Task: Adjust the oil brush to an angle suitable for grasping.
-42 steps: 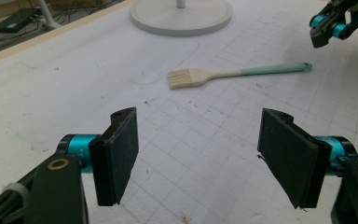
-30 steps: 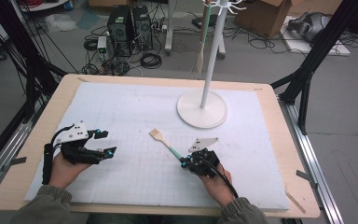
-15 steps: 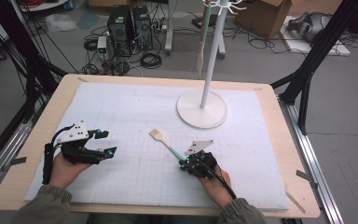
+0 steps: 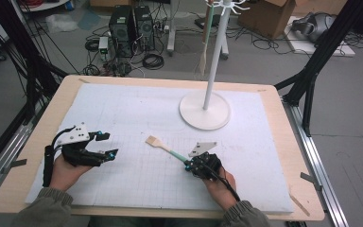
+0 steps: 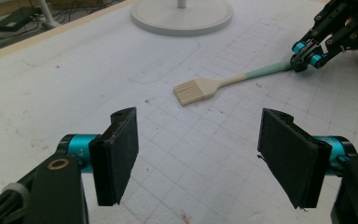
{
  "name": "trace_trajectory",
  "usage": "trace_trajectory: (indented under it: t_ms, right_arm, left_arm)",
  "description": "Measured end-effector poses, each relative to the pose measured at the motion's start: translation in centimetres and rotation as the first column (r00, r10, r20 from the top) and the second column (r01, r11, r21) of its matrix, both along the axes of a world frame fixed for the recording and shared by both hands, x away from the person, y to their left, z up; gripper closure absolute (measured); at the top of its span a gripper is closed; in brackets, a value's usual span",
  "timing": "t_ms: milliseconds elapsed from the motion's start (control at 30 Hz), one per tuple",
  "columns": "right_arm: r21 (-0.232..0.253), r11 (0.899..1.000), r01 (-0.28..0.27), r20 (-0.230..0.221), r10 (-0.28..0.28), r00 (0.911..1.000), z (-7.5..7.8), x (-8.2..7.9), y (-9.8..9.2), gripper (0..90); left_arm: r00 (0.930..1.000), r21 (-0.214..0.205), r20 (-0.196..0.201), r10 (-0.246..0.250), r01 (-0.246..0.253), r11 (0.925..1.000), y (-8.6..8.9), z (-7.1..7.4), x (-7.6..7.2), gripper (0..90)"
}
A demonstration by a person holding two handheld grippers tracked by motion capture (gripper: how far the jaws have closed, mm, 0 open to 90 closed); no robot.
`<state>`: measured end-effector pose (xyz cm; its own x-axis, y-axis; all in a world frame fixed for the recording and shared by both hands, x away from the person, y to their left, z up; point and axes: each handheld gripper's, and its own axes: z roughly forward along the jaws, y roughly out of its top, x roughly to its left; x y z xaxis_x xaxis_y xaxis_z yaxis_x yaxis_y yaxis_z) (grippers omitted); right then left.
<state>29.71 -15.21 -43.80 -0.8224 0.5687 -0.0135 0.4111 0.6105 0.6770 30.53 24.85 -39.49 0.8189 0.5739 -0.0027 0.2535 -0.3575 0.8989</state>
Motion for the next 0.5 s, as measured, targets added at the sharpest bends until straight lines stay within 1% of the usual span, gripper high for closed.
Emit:
trace_trajectory:
  t_ms: [100, 167, 200, 233, 300, 367, 500]
  right_arm:
    - [0.003, 1.0, 0.003, -0.001, -0.003, 1.0, 0.0, 0.1, -0.1, 89.2]
    - [0.013, 1.0, -0.004, -0.005, 0.004, 1.0, 0.0, 0.1, -0.2, 89.0]
    - [0.038, 0.999, -0.007, -0.012, 0.007, 0.9999, 0.1, 0.1, -0.4, 88.0]
    - [0.067, 0.998, -0.01, -0.027, 0.012, 0.9996, 0.3, 0.2, -0.5, 85.1]
    - [0.08, 0.997, -0.015, -0.029, 0.017, 0.9994, 0.6, 0.4, -0.8, 82.5]
    - [0.104, 0.994, -0.019, -0.041, 0.023, 0.9989, 1.0, 0.6, -1.0, 79.5]
    - [0.111, 0.993, -0.028, -0.042, 0.033, 0.9986, 1.6, 1.1, -1.1, 76.1]
  left_arm:
    - [1.0, -0.006, -0.003, 0.002, -0.002, 1.0, 0.0, 0.0, 0.0, 29.4]
    - [1.0, 0.0, -0.001, 0.003, -0.003, 1.0, 0.1, 0.0, 0.0, 29.4]
    - [1.0, -0.003, -0.002, 0.003, -0.003, 1.0, 0.1, 0.0, 0.0, 29.4]
    - [1.0, -0.005, -0.002, 0.005, -0.005, 1.0, 0.1, 0.0, 0.0, 29.4]
    - [1.0, -0.005, -0.002, 0.009, -0.009, 1.0, 0.2, 0.0, 0.0, 29.3]
    - [1.0, -0.005, -0.003, 0.009, -0.009, 0.9999, 0.1, 0.0, 0.1, 29.3]
    - [1.0, -0.002, -0.001, 0.006, -0.006, 1.0, 0.1, 0.0, 0.1, 29.3]
